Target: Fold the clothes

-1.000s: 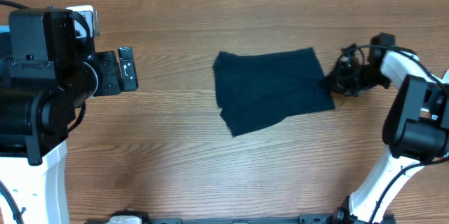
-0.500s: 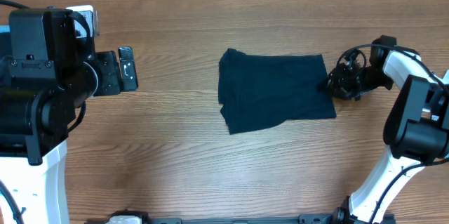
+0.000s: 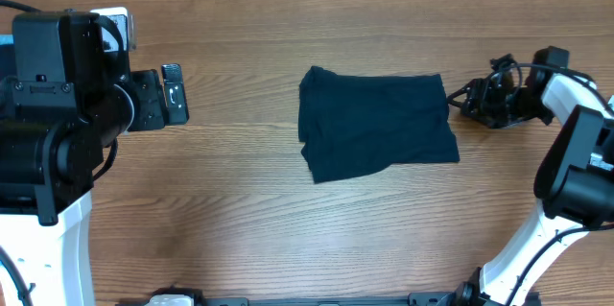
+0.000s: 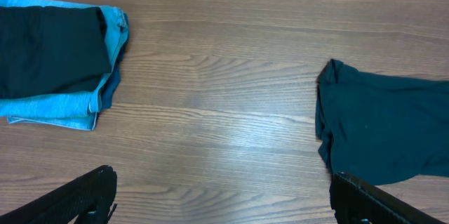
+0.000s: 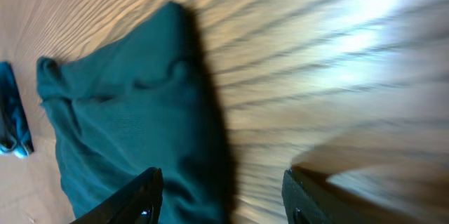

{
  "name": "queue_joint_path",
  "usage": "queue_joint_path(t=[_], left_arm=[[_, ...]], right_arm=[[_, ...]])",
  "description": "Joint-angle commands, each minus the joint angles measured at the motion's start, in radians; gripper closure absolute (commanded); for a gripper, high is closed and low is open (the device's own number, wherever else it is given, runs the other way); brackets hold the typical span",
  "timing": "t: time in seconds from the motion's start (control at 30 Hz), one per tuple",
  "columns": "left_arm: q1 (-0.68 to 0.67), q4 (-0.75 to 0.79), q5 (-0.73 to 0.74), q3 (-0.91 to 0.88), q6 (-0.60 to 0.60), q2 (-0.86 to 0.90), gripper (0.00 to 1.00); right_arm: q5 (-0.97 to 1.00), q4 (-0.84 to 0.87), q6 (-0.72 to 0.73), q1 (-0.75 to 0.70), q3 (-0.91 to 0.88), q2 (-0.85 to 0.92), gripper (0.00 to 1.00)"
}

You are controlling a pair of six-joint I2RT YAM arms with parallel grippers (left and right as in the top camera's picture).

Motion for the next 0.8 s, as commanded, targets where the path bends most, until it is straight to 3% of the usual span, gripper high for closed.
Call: queue_joint_path(t=[0.0, 0.13, 0.4, 0.67, 0.7, 0.77], left_arm=[[-0.006, 0.001, -0.013, 0.003, 0.008, 0.008, 0.00], [-0.006, 0.001, -0.013, 0.003, 0.008, 0.008, 0.00], [-0.006, 0.001, -0.013, 0.003, 0.008, 0.008, 0.00], [-0.006, 0.001, -0.013, 0.003, 0.008, 0.008, 0.00], [-0.006, 0.001, -0.013, 0.003, 0.008, 0.008, 0.00], [-0.006, 0.001, -0.013, 0.003, 0.008, 0.008, 0.00]], right_arm=[[0.021, 0.029, -0.025, 0.065, -0.055, -0.006, 0.41], [0.021, 0.037, -0.025, 0.111, -0.091, -0.006, 0.43], [0.087, 0.013, -0.024, 0.121, -0.125, -0.007, 0.60], [0.083, 0.024, -0.024, 0.010, -0.117, -0.007, 0.58], [0.082, 0.020, -0.024, -0.001, -0.117, -0.007, 0.53], [0.079, 0.010, -0.024, -0.018, -0.117, -0.007, 0.53]])
